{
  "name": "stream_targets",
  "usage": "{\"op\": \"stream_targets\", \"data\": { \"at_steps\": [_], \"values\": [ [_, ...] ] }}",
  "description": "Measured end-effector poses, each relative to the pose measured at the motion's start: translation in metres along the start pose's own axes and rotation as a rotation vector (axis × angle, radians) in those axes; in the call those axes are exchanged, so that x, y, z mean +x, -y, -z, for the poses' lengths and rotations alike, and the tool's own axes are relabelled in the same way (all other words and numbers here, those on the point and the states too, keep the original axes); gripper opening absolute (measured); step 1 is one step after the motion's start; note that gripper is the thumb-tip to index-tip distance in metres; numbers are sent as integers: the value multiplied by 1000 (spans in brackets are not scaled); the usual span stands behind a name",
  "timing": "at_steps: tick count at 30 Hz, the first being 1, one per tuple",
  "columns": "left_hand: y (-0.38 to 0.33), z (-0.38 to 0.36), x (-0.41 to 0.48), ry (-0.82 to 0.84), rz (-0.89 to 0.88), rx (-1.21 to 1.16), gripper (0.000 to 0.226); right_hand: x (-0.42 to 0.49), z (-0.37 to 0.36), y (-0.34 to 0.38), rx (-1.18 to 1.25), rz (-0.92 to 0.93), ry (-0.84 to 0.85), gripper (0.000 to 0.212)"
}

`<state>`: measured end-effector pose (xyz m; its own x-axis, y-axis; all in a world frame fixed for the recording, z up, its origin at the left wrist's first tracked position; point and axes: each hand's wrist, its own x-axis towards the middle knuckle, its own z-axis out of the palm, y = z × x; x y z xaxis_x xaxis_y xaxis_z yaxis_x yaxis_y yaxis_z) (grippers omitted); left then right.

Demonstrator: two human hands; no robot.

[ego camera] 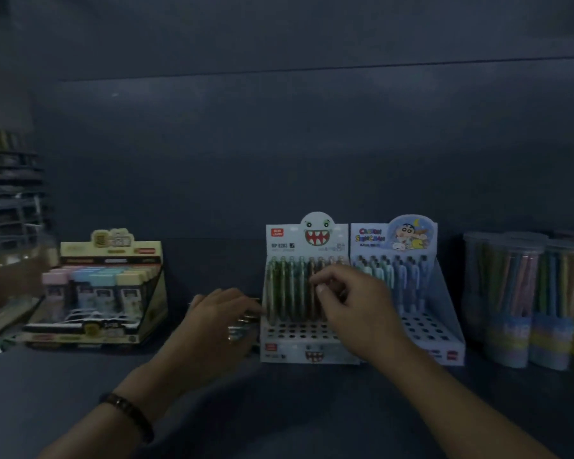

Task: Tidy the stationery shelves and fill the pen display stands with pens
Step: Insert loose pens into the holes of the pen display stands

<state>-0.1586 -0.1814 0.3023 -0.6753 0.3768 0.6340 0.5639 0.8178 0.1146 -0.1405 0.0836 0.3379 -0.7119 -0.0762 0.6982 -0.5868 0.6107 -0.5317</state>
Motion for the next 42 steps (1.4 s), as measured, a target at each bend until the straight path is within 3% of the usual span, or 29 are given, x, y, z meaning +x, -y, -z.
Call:
{"op": "stream_targets", "data": {
  "at_steps": [4,9,15,27,36,42],
  "values": [
    [47,6,-26,-18,87,-43,40,4,-50,28,-17,-32,106,12],
    [57,-2,-37,-65,101,-112,36,-4,-88,34,-69,41,22,10],
    [55,-5,-41,-16,148,-53,28,-15,-90,32,-89,79,113,11],
    [51,-9,-39,62,217,80,31,-16,-88,26,-45,-7,92,17],
    [44,-2,-39,-81,116,44,18,-19,-85,28,13,-2,109,10],
    [38,-2,-34,-168,30,40,19,-19,-86,34,217,-3,101,8]
  ]
}}
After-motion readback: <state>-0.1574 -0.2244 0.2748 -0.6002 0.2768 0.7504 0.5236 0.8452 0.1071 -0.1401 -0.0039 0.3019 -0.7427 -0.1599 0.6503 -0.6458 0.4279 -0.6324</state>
